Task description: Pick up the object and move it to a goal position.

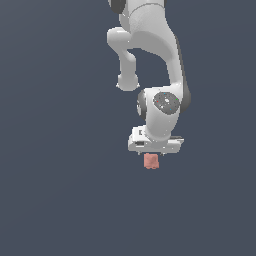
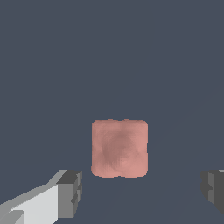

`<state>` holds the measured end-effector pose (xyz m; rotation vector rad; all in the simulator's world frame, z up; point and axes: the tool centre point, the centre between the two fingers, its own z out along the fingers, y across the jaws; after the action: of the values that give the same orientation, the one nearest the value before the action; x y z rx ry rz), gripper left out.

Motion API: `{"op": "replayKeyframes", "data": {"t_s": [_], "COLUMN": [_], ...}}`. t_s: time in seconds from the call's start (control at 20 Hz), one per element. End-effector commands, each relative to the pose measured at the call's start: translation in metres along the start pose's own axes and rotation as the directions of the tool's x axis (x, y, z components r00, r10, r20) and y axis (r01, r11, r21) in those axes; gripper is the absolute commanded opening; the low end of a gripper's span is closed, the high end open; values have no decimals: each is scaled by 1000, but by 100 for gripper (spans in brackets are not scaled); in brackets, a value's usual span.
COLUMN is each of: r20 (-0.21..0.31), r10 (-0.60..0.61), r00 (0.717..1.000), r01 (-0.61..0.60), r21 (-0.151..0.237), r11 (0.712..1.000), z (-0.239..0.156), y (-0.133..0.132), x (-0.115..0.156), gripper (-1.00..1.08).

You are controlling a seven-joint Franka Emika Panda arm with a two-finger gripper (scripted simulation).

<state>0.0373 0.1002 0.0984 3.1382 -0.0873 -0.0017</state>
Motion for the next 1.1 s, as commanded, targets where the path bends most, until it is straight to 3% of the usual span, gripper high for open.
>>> {"op": "replayKeyframes", "data": {"t_s": [0.0, 0.35, 1.05], "r20": [-1, 0, -1], "r10": [5, 3, 5], "r00": [1000, 1000, 1000], "r01": [-5, -3, -5], "r21": [2, 2, 2], "r11": [1000, 1000, 1000], "z": [5, 9, 57], "y": [-7, -9, -11], "x": [2, 1, 2], "gripper": [100, 100, 100]}}
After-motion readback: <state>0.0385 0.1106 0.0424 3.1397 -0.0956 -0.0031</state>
